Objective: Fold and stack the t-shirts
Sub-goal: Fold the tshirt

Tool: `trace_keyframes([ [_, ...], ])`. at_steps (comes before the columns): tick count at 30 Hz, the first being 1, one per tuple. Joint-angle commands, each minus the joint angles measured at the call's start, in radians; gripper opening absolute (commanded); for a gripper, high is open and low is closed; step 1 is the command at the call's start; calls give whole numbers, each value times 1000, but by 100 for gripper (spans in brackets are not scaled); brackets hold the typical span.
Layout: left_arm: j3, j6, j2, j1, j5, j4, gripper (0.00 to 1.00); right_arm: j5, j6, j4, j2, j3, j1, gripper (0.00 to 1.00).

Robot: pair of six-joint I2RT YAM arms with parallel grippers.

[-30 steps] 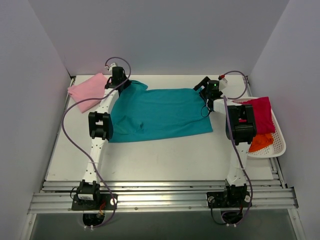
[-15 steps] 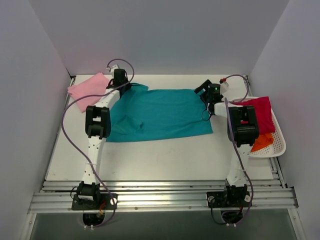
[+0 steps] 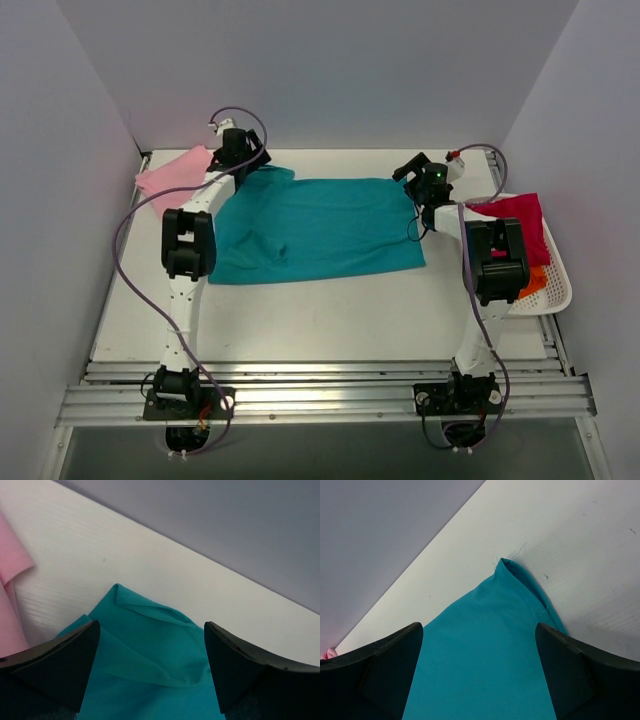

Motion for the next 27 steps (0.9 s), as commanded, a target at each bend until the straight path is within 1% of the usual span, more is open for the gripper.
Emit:
trace_keyframes([
  [1,95,33,-13,7,-6,20,94,10,-14,24,-22,5,-2,91],
  [2,190,36,43,7,-3,-27,94,7,-14,24,-16,8,-2,91],
  [5,353,39,143,8,3,-119,94,11,-14,28,-6,16,-4,91],
  [6,441,40,198,8,7,-129,94,13,-16,28,-2,17,-5,91],
  [9,543,39,277,8,12,-141,94,15,-16,34,13,20,-7,91],
  [14,556,28,320,10,15,-118,94,7,-12,47,43,29,-18,91],
  [18,547,16,340,10,24,-126,94,-1,-6,60,61,28,-25,91],
  [20,556,2,354,13,47,-132,94,-7,-3,68,75,26,-28,91],
  [23,571,-3,357,12,43,-155,94,-19,9,80,90,23,-39,91],
  [27,551,-10,348,5,44,-170,100,-19,11,84,93,17,-48,91],
])
